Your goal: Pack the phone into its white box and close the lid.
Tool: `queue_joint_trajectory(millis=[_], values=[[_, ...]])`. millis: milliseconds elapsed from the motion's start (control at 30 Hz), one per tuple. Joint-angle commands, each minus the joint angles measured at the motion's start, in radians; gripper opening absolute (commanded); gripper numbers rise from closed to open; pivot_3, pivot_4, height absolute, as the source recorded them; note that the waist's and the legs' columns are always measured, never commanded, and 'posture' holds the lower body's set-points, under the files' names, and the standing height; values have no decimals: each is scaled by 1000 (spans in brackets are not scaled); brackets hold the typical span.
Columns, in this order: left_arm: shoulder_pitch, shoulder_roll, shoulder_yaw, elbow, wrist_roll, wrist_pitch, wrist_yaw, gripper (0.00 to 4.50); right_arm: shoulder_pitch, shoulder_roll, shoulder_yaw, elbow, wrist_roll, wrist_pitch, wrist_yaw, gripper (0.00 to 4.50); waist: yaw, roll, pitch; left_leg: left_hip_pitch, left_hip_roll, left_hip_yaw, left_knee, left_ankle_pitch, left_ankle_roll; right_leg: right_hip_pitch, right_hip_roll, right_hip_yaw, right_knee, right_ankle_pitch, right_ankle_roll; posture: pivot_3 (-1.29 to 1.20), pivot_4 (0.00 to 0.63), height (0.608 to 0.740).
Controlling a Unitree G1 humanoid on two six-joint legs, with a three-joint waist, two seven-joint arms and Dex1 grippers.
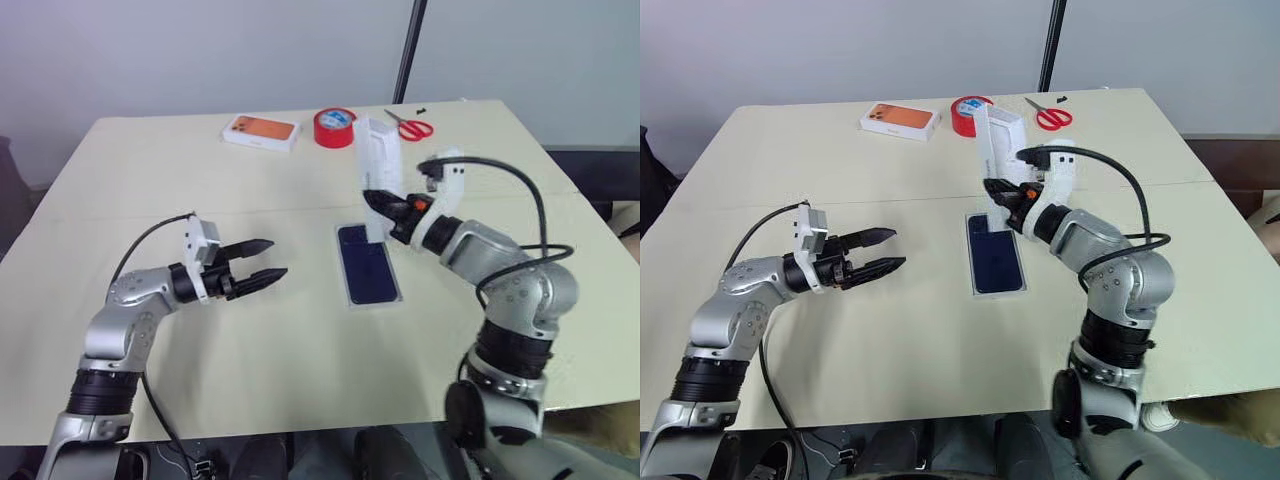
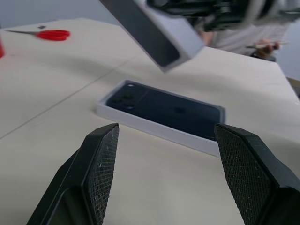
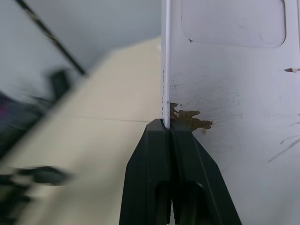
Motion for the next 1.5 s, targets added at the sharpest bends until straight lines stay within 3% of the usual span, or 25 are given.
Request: queue_joint_trajectory(millis=[33, 100, 233, 400, 567, 600, 633, 667, 833, 867, 1200, 1333, 1500], values=[[-20, 7, 42, -14, -35, 21, 18, 3412, -47, 124, -174, 3, 221, 197, -52, 37, -2, 0, 0, 0, 1, 0, 0, 0, 0, 0, 0, 0, 0, 0, 0, 0, 150, 740], [-26, 3, 42, -16, -40, 32, 28, 3412, -31, 188, -214, -5, 358, 270, -106, 37, 0, 1, 1, 0, 3, 0, 0, 0, 0, 0, 0, 0, 1, 0, 0, 0, 150, 740], [-22, -14, 25, -40, -44, 46, 47, 3412, 62, 198, -151, 25, 647, 282, -274, 37, -4, 1, 1, 0, 3, 0, 0, 0, 0, -1, 0, 0, 0, 0, 0, 0, 150, 740], [-5, -35, 6, -69, -39, 56, 69, 3412, 237, 64, 90, 68, 1036, 113, -558, 37, -24, 1, 1, 0, 4, 0, -1, 0, 0, -1, 1, 0, 0, 0, 0, 0, 150, 740], [14, -55, -13, -96, -52, 77, 76, 3412, 278, -65, 252, 88, 1166, -60, -674, 37, -36, 1, 1, 0, 5, 2, 0, -2, 4, -1, 2, 1, 1, 0, 0, 0, 150, 740], [16, -60, -13, -98, -61, 87, 74, 3412, 272, -84, 267, 101, 1162, -86, -671, 37, -38, 1, 1, 0, 6, 2, -1, -2, 4, -1, 3, 1, 1, 0, 0, 0, 150, 740], [18, -63, -11, -100, -70, 99, 75, 2912, 267, -98, 280, 115, 1161, -111, -669, 0, -39, 1, 1, 0, 6, 2, -1, -2, 4, -1, 3, 1, 1, 0, 0, 0, 150, 740], [20, -64, -10, -100, -81, 114, 71, 2702, 262, -109, 292, 128, 1162, -135, -665, 0, -41, 1, 1, 0, 6, 2, -1, -2, 4, -1, 3, 1, 0, 0, 0, 0, 150, 740], [42, -75, -31, -92, -62, 111, 68, 254, 244, -141, 354, 199, 1099, -194, -600, 0, -42, 1, 1, 0, 6, 2, -1, -3, 5, -1, 3, 1, 0, 0, 0, 0, 150, 740], [46, -86, -42, -84, -51, 102, 75, 85, 236, -144, 367, 213, 1063, -201, -574, 0, -41, 1, 1, 0, 6, 2, -1, -3, 5, -1, 3, 1, 0, 0, 0, 0, 150, 740], [80, -162, -146, -53, 93, -16, 141, 85, 196, -168, 350, 334, 900, -275, -456, 0, -23, 1, 1, 0, 6, 2, -1, -3, 4, -1, 3, 1, 0, 0, 0, 0, 150, 740], [53, -201, -163, -10, 124, -46, 165, 0, 190, -208, 335, 337, 865, -264, -419, 1255, -15, 1, 1, 0, 6, 2, 0, -3, 5, 0, 2, 2, -1, 0, 0, 0, 150, 740], [9, -261, -186, 38, 146, -67, 193, 0, 148, -324, 280, 356, 778, -283, -345, 3877, -14, 1, 1, 0, 5, 3, 0, -3, 5, 0, 2, 1, -1, 0, 0, 0, 150, 740]])
